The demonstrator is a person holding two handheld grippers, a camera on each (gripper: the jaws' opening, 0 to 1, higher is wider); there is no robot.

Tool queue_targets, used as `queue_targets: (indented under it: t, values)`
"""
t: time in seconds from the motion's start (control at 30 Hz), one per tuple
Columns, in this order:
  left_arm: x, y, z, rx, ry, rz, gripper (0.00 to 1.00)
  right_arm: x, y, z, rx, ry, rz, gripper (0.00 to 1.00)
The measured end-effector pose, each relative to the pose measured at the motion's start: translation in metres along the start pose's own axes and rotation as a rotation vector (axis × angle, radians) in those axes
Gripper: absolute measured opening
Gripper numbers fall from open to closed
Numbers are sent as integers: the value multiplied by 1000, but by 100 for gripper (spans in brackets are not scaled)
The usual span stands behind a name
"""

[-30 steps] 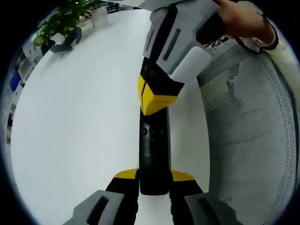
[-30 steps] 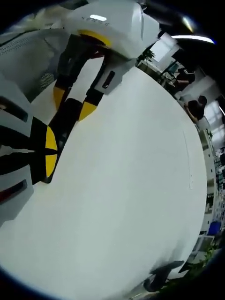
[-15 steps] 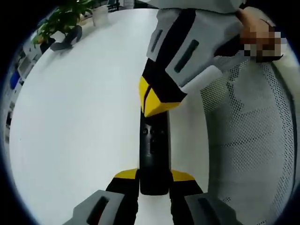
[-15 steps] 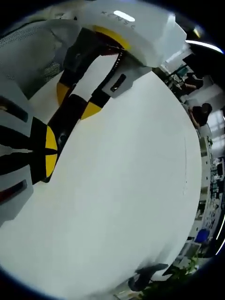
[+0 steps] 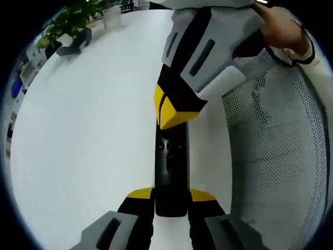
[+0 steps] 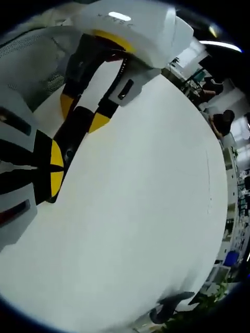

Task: Press the specified remote control buttons in sequence, fully releasing each button before pressing the next.

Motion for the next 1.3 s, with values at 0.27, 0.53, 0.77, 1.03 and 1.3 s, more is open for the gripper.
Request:
queue_targets:
  t: [0.27, 0.53, 0.77, 1.03, 1.3]
  values:
    - [0, 0, 0, 5, -6, 2, 22, 0, 2, 2, 9, -10, 0, 0]
    - [0, 0, 0, 1, -1, 3, 22, 1, 3, 1, 53, -19, -7, 0]
    - [0, 0, 1, -5, 5, 2, 22, 2, 2, 1, 61, -13, 4, 0]
    - [0, 0, 1, -10, 2, 3, 22, 0, 1, -1, 80, -36, 16, 0]
    - [0, 0, 0, -11, -3, 2, 22, -1, 3, 4, 60, -48, 30, 0]
Point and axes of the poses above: the point that each gripper's makers call its tool centre point, and the gripper's own axes: x roughly forward along the fingers, z roughly to its left, y roughly out of its underside, the point moved 8 cm from there along -x, roughly backward along the fingers, and after that the axes turned 5 degrees about -z, right-handed, at the moved point
